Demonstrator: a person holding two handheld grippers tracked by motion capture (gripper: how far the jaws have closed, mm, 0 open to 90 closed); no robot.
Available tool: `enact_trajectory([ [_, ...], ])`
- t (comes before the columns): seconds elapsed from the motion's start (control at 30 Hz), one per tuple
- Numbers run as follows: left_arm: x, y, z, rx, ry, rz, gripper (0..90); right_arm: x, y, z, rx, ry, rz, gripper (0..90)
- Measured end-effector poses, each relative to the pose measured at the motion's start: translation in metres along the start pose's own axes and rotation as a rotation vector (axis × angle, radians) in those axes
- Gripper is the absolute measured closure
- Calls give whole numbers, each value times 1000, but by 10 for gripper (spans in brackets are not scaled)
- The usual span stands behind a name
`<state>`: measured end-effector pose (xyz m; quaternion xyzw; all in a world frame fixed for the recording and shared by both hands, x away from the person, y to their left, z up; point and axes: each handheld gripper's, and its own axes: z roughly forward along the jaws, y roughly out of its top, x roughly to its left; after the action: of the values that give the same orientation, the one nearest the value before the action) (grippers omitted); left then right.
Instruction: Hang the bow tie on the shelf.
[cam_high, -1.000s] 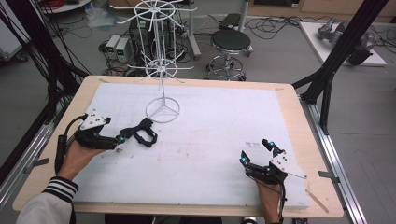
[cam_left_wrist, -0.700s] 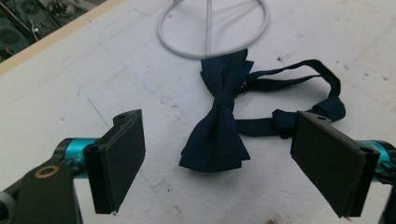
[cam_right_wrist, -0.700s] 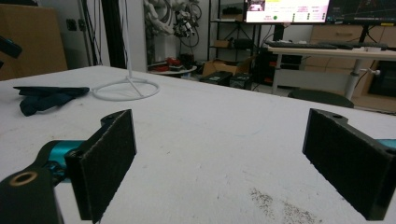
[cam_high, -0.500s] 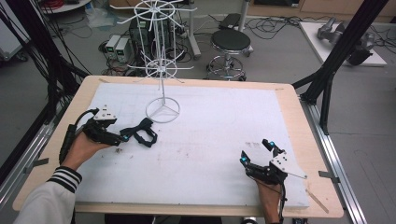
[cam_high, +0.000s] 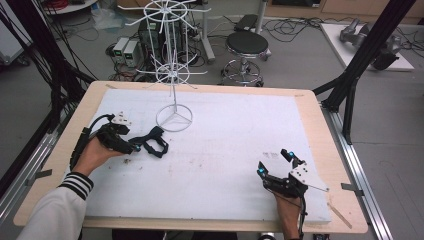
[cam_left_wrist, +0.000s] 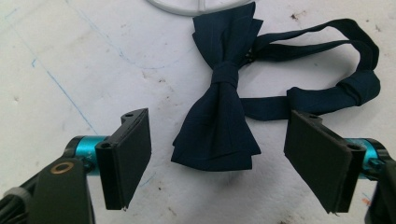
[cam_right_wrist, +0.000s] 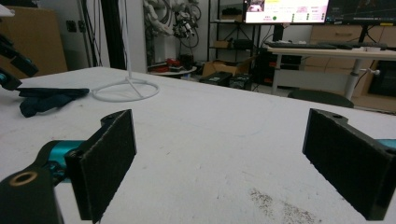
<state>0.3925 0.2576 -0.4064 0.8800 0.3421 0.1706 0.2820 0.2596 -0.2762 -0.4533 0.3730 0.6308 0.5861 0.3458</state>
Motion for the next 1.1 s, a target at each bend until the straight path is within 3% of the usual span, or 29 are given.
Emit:
enact_trajectory([
  [0.37, -2, 3, 12, 52, -11, 13, 250, 0, 0, 0, -3, -2, 2, 88],
  [0.67, -1, 3, 19, 91, 4, -4, 289, -1, 0, 0, -10, -4, 3, 88],
  [0.77, -1, 2, 22, 111, 0, -13, 332, -1, 0, 0, -10, -5, 5, 88],
  [1.1, 2, 2, 21, 103, -29, -51, 495, -1, 0, -1, -10, -7, 8, 88],
])
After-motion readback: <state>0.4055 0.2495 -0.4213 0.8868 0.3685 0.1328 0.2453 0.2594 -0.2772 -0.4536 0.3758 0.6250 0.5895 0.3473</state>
